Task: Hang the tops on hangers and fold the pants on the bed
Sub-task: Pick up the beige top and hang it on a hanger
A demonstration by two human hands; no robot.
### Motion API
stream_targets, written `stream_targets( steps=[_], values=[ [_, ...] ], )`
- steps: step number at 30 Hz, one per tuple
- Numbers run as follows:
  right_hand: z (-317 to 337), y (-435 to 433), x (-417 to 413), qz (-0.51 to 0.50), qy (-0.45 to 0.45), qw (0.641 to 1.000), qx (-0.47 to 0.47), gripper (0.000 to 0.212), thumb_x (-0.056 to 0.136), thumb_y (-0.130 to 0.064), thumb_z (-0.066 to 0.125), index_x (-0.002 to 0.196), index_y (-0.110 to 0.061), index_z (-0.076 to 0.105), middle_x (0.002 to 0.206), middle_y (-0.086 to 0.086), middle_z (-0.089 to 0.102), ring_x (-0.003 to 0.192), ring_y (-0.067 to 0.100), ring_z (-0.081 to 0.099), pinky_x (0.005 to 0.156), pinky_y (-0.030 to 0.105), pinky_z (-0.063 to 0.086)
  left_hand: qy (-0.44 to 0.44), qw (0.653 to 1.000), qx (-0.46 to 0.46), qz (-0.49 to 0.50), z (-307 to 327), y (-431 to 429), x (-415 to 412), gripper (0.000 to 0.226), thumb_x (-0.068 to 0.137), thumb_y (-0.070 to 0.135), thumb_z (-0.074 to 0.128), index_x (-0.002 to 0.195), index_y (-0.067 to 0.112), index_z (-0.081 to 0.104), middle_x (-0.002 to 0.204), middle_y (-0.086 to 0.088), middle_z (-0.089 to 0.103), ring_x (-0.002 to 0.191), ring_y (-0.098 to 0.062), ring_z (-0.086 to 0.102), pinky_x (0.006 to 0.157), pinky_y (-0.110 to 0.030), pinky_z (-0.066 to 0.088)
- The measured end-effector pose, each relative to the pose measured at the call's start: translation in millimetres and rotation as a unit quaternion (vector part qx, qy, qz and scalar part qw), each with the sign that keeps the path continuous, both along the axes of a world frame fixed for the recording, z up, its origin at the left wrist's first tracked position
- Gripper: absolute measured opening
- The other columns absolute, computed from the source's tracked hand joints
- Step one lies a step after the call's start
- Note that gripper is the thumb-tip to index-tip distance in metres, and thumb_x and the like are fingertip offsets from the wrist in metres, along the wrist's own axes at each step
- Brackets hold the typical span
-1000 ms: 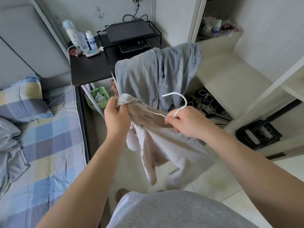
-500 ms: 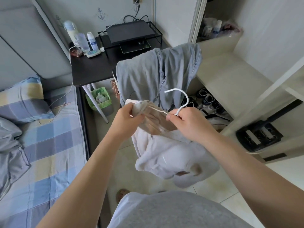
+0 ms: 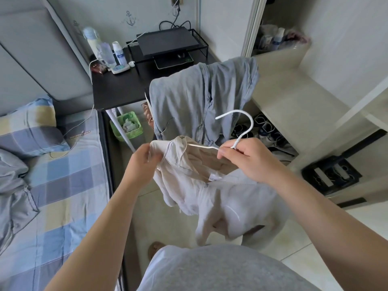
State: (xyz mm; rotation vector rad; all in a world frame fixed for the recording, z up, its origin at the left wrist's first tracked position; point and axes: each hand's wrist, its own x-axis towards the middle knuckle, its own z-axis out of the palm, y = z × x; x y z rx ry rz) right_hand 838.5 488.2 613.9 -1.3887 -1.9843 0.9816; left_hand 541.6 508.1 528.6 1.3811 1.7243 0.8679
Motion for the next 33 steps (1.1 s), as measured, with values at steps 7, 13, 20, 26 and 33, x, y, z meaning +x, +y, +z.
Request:
stream_targets(
  steps=[7, 13, 20, 26, 33],
  values=[
    [-10, 0, 16, -0.004, 0.026, 0.999, -0.026, 0.027, 0.097, -0.034, 0.055, 0.078, -0.026, 0.073, 0.05, -0.002, 0.033, 0.048, 0.014, 0.031, 0.048, 0.026, 0.024, 0.074, 0.993, 0.076, 0.052, 1, -10, -21, 0.017, 0.098, 0.021, 0.06, 0.095, 0.033, 0.071, 0.08, 0.015, 0.069, 0.072, 0.007, 0.06, 0.059, -0.012, 0.04],
    [-15, -4, 9, 0.028, -0.016, 0.998, -0.047, 0.029, 0.099, -0.029, 0.058, 0.075, -0.024, 0.073, 0.042, -0.011, 0.035, 0.041, 0.006, 0.03, 0.046, 0.018, 0.023, 0.045, 0.978, 0.168, 0.12, 19, -1, -21, 0.018, 0.1, 0.017, 0.05, 0.098, 0.025, 0.066, 0.092, 0.004, 0.062, 0.087, -0.012, 0.055, 0.074, -0.026, 0.041],
    [-10, -12, 7, -0.007, 0.07, 0.997, -0.025, 0.028, 0.094, -0.039, 0.051, 0.08, -0.028, 0.073, 0.053, -0.001, 0.032, 0.049, 0.015, 0.03, 0.049, 0.029, 0.024, 0.057, 0.992, 0.109, 0.034, 24, 2, -26, 0.026, 0.101, 0.01, 0.051, 0.1, 0.033, 0.064, 0.102, 0.009, 0.058, 0.102, -0.01, 0.057, 0.083, -0.017, 0.039],
    [-8, -12, 2, -0.01, 0.093, 0.995, -0.022, 0.028, 0.094, -0.036, 0.053, 0.079, -0.024, 0.074, 0.051, -0.006, 0.032, 0.047, 0.01, 0.028, 0.047, 0.023, 0.022, 0.108, 0.966, 0.179, -0.153, 41, -21, 1, 0.022, 0.102, 0.028, 0.05, 0.112, 0.023, 0.069, 0.098, 0.013, 0.067, 0.094, -0.014, 0.06, 0.085, -0.026, 0.047],
    [-10, -7, 2, -0.023, 0.058, 0.998, 0.005, 0.016, 0.086, -0.054, 0.06, 0.09, -0.045, 0.073, 0.063, 0.005, 0.061, 0.056, 0.026, 0.052, 0.056, 0.041, 0.042, 0.17, 0.946, 0.201, -0.188, 53, -21, 31, 0.041, 0.077, -0.021, 0.046, 0.1, 0.006, 0.068, 0.09, 0.004, 0.063, 0.088, -0.03, 0.056, 0.087, -0.055, 0.046]
  ],
)
